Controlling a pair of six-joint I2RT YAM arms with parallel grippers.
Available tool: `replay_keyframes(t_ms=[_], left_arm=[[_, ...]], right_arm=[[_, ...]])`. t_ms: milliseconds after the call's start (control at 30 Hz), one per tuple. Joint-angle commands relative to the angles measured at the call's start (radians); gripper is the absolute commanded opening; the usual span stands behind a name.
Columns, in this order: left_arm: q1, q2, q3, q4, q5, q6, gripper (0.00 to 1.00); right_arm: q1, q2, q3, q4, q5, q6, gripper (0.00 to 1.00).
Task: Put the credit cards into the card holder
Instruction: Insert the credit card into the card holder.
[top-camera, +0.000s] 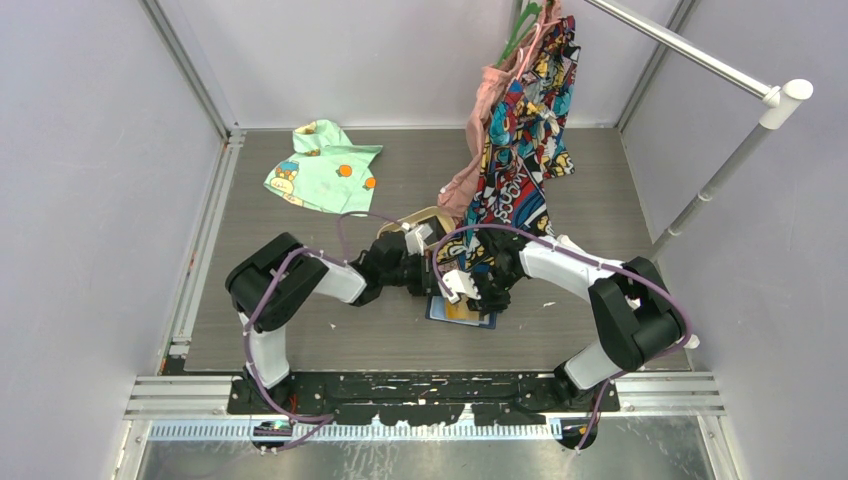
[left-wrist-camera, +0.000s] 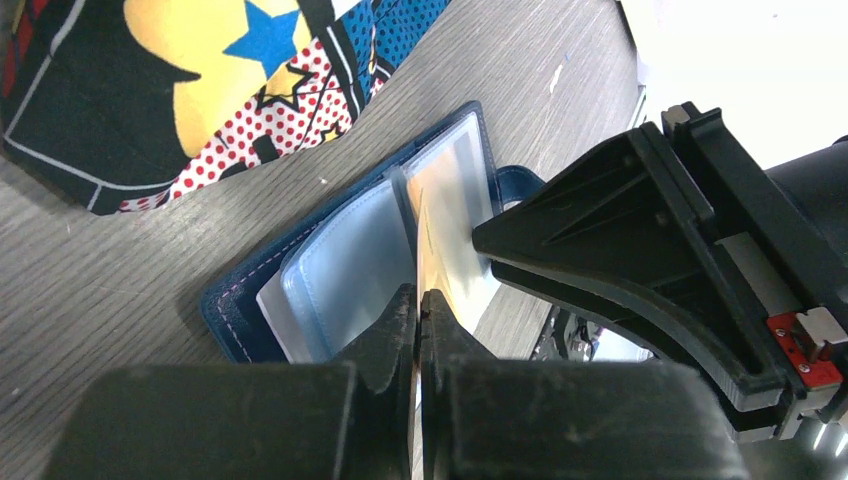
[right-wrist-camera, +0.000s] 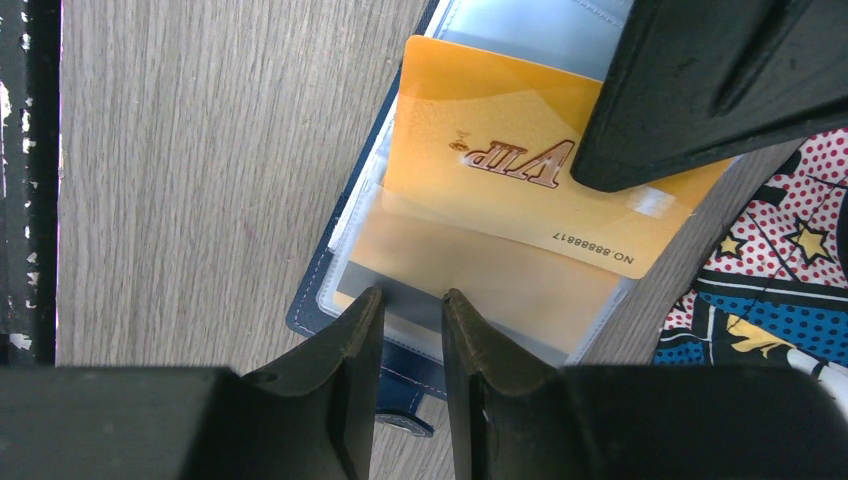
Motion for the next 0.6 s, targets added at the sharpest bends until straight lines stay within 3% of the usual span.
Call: replay_keyframes(t_ms=[0,567], left_arm=[[-0.006,0.009,0.017,-0.023,0.023,-0.001,0.0],[-0.006,0.025,0.087,-0.227,0.051,-0.017,0.0]], right_arm=[[0.0,0.032,-0.014,0.008,0.087,-0.008,0.33],[0.001,0.027,-0.016,0.017,0.089,-0.002,0.34]])
